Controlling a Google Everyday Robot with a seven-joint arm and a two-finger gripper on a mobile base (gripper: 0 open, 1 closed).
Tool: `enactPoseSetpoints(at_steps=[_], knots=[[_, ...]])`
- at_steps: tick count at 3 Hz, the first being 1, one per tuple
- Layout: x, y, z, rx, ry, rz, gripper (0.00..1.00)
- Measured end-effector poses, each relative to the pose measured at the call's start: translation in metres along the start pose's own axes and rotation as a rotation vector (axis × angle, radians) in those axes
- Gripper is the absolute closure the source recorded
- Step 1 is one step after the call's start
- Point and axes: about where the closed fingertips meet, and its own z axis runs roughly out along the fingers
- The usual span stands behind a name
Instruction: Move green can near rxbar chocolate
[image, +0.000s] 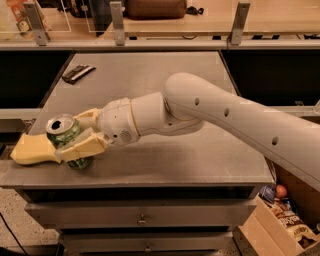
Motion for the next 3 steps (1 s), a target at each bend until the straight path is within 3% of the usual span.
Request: enactPoseSetpoints(at_steps=[1, 3], knots=[[-0.003, -0.015, -0.004, 0.007, 0.017, -0.022, 1.0], [-0.018, -0.075, -0.041, 0.106, 0.072, -0.088, 1.0]])
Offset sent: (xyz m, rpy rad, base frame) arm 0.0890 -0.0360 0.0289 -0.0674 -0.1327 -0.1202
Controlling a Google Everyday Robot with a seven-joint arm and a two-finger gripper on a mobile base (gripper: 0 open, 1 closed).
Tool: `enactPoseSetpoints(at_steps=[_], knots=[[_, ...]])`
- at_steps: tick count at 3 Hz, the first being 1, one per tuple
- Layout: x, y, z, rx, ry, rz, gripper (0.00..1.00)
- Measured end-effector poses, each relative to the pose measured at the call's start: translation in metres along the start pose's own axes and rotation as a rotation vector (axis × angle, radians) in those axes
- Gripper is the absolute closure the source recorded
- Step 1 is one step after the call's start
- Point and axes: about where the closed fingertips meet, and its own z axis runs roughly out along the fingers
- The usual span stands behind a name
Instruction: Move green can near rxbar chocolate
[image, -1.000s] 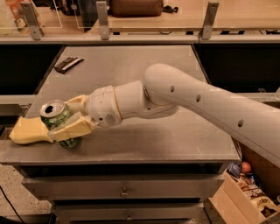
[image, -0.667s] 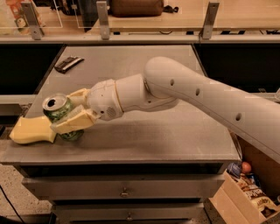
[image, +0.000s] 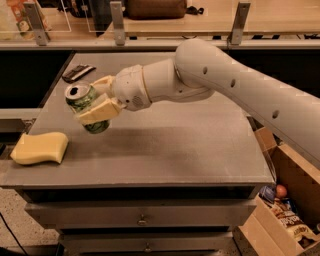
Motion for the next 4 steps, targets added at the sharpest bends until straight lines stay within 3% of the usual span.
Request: enactPoseSetpoints(at_steps=[2, 4], knots=[[0.014, -0.089, -0.051, 0.178, -0.021, 0.002, 1.0], [0.013, -0.096, -0.048, 0.18, -0.033, -0.006, 1.0]])
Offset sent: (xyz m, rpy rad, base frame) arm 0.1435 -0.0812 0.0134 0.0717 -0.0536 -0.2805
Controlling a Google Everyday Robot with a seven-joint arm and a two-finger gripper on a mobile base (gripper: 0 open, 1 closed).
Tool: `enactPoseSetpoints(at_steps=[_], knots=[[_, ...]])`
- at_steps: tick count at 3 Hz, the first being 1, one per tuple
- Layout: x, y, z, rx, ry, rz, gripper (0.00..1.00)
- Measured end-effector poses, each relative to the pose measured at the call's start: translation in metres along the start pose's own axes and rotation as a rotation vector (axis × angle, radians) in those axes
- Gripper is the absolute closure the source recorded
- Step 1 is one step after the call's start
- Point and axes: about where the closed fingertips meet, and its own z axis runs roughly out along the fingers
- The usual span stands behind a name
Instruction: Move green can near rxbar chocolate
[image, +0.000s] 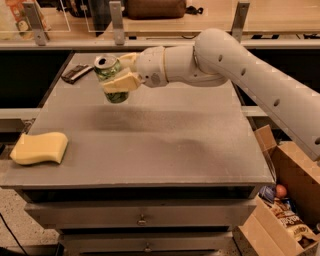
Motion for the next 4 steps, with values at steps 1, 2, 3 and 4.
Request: enactPoseSetpoints(at_steps=[1, 2, 3, 4], knots=[[0.004, -0.027, 0.012, 0.013, -0.049, -0.001, 1.0], [0.009, -0.058, 0.027, 0.035, -0.071, 0.002, 1.0], [0.012, -0.093, 0.049, 0.122, -0.066, 0.01, 1.0], [0.012, -0.093, 0.05, 0.121, -0.066, 0.01, 1.0]])
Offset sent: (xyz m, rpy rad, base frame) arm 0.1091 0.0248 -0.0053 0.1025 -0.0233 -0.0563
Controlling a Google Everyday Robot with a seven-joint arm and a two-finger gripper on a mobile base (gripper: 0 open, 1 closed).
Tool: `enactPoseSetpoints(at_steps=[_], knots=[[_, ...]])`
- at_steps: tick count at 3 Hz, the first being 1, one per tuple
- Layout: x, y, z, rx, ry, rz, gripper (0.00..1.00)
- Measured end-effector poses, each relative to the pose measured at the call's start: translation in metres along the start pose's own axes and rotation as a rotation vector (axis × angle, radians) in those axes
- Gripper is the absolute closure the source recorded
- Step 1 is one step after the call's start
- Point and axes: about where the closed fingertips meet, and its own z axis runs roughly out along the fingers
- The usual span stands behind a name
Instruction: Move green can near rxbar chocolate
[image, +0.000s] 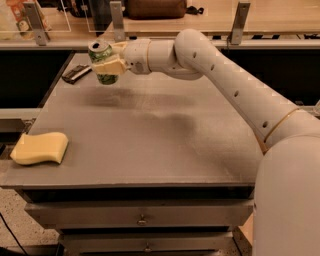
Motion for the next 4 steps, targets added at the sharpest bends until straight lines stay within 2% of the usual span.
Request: enactPoseSetpoints(at_steps=[2, 4], knots=[[0.01, -0.004, 0.025, 0.033, -0.018, 0.015, 1.0], [0.026, -0.008, 0.055, 0.056, 0.029, 0.049, 1.0]])
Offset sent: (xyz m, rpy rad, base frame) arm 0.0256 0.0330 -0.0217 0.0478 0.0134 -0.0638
